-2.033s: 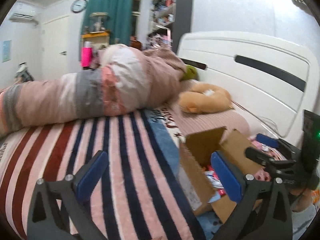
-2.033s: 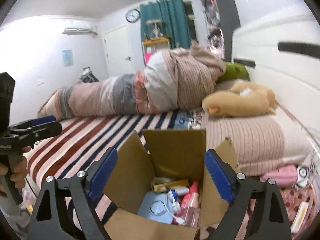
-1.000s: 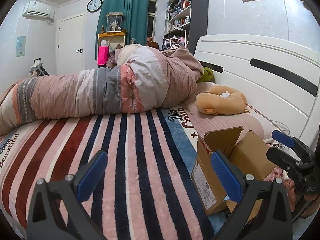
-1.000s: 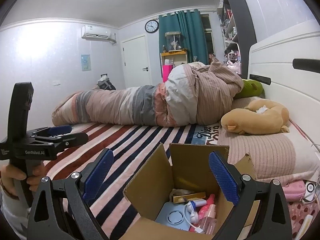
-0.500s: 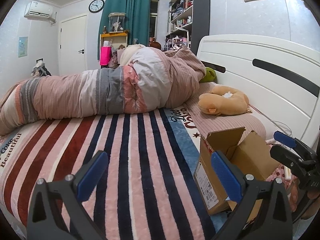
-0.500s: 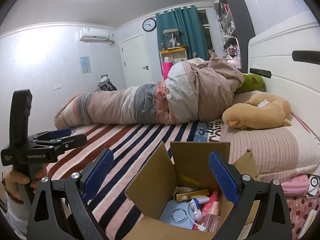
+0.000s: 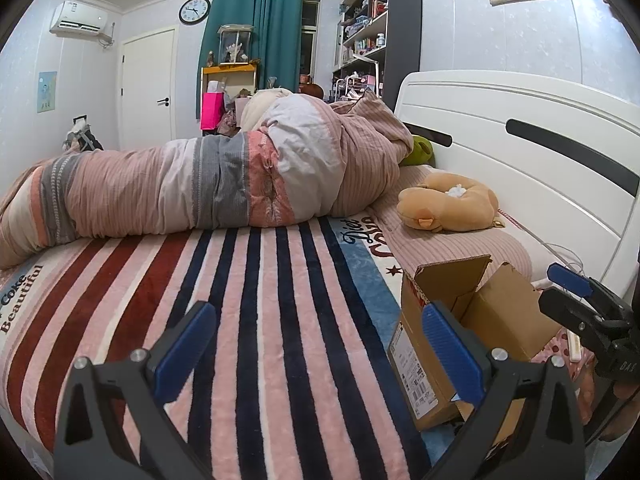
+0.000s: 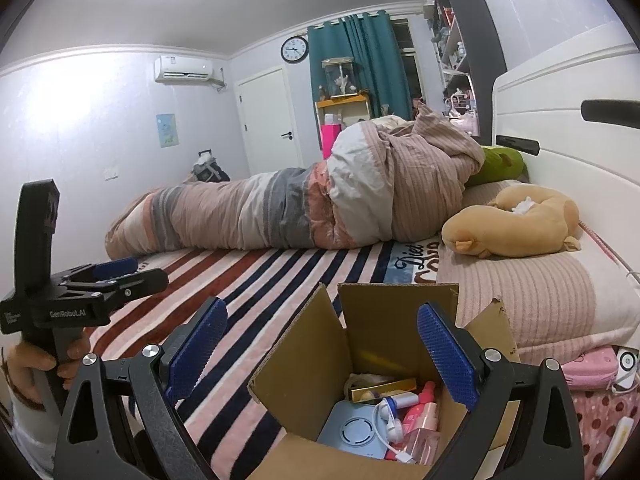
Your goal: Organize rigid objects
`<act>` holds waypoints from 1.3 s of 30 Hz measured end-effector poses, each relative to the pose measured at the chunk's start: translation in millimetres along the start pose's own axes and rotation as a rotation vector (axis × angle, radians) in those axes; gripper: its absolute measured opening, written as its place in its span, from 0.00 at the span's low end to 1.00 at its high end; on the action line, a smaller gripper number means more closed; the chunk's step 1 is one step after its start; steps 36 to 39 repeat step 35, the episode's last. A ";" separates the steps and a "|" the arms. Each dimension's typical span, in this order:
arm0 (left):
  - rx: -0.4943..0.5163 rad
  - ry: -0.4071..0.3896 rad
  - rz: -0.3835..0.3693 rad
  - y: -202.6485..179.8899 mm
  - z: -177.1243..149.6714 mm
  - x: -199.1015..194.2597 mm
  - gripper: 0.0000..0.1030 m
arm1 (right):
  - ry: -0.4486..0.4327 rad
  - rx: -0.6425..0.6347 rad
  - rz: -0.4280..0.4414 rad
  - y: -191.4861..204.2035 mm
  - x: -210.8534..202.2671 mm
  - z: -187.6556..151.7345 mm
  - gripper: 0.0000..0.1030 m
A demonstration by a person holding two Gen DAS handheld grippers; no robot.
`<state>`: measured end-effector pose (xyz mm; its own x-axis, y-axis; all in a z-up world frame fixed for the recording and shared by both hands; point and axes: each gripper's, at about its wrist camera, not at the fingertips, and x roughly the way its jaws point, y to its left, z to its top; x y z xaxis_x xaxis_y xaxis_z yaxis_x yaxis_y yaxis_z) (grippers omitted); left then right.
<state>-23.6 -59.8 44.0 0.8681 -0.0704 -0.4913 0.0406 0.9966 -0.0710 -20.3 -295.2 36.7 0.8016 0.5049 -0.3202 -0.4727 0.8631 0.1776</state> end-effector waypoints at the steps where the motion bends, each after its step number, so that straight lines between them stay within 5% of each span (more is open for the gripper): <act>1: 0.000 0.000 -0.001 0.0 0.0 0.0 1.00 | 0.000 0.002 0.001 0.0 0.2 -0.1 0.93; 39: 0.002 0.003 0.008 -2.4 -2.7 0.7 1.00 | -0.016 0.032 -0.041 17.4 -6.0 0.6 0.93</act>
